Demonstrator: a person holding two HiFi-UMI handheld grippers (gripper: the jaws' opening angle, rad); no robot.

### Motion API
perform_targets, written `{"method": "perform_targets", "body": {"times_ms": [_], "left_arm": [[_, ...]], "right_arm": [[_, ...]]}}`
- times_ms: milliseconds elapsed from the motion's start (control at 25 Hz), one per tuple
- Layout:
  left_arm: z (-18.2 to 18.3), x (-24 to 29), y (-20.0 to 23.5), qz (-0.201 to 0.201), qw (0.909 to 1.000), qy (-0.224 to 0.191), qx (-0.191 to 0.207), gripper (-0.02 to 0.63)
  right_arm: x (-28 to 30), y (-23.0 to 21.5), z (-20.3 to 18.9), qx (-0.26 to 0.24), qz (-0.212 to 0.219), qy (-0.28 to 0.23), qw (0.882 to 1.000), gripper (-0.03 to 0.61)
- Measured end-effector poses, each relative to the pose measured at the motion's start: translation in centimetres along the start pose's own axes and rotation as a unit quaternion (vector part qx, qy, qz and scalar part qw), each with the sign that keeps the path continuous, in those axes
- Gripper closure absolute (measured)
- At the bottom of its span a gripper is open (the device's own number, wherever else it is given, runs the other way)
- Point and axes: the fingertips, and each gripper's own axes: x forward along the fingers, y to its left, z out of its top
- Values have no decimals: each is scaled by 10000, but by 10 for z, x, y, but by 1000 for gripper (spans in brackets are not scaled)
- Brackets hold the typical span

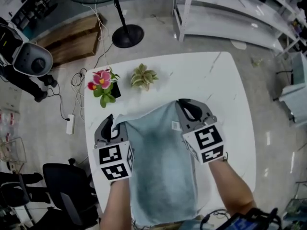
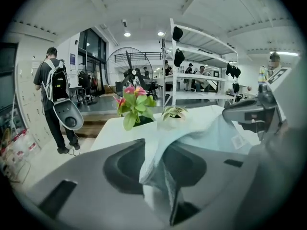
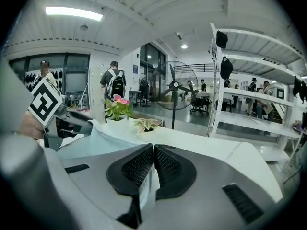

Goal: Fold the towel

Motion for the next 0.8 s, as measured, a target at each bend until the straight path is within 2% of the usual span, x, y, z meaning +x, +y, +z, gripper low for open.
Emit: {"method": "perform_targets", "body": {"times_ms": [80,200,240,280,360,520,680,800], "left_arm": [[-4,6,2,-54,9999,83,-51,454],[-5,11,4,-137,9998,98,-100,396],[-6,13,5,-167,9997,131,-91,380],[-7,15,6,-175,9997,175,-67,357],[-6,19,12,-135,9996,255,19,343],[-2,24,16,-293,9981,503,202,304],[-9,22,10,-553,9951,728,375,268],[-19,10,10,-619,9947,758,315,261]], "right_arm": [[9,-2,-6,-12,-37,74,10000,552],[20,-6,-21,22,-87,305,9995,546],[23,-5,-27,53,-55,416,9991,522],[25,-4,-31,98,7,499,9987,472],[27,-3,-31,212,136,487,9985,399],[26,-4,-21,344,259,355,9984,397],[23,0,-24,224,302,449,9983,402],[20,3,-25,189,343,452,9982,408]]}}
